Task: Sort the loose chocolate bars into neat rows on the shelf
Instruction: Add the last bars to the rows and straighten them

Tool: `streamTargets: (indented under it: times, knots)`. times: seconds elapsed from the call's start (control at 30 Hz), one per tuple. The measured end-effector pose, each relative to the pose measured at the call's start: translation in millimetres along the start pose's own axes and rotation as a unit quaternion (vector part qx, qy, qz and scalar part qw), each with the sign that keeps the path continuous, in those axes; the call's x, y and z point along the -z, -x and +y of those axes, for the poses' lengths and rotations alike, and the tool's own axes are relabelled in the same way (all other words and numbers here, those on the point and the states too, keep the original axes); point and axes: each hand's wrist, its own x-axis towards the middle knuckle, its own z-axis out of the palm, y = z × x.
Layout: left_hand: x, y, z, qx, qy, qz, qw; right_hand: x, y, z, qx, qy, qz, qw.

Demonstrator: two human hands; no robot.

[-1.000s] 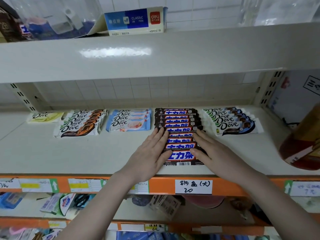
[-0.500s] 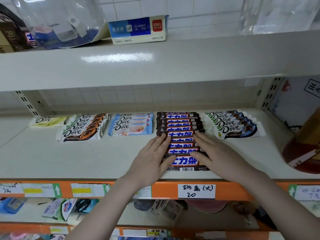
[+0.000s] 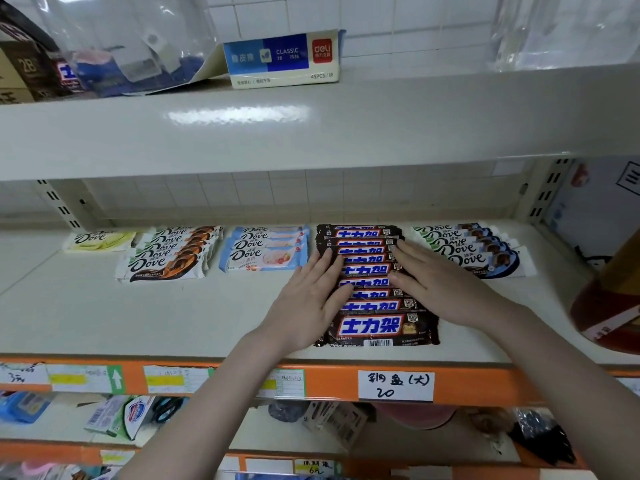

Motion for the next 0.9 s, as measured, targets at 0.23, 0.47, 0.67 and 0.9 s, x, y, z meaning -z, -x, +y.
streamTargets:
  times: [0.23, 0.47, 0.67, 0.9]
  knots:
    - [-0.5, -21.9, 1.3, 0.007, -0.071, -0.075, 0.995, -0.1, -12.2, 5.1, 0.008, 0.003, -0.033, 0.999]
    - [-3.3, -21.4, 4.0, 0.015, -0.043, -0.056, 0.997, 11.2, -39.0, 7.8, 0.033, 0.023, 0.0, 0.999]
    - [-5.3, -19.8, 5.4, 0.021, -0.027, -0.045, 0.998, 11.6, -77.7, 5.5, 0.008, -0.005, -0.052, 0.999]
    - [-5.5, -20.7, 6.3, 0.021, -0.016, -0.042, 0.999, 9.9, -71.0, 8.0, 0.0, -0.062, -0.018, 0.998]
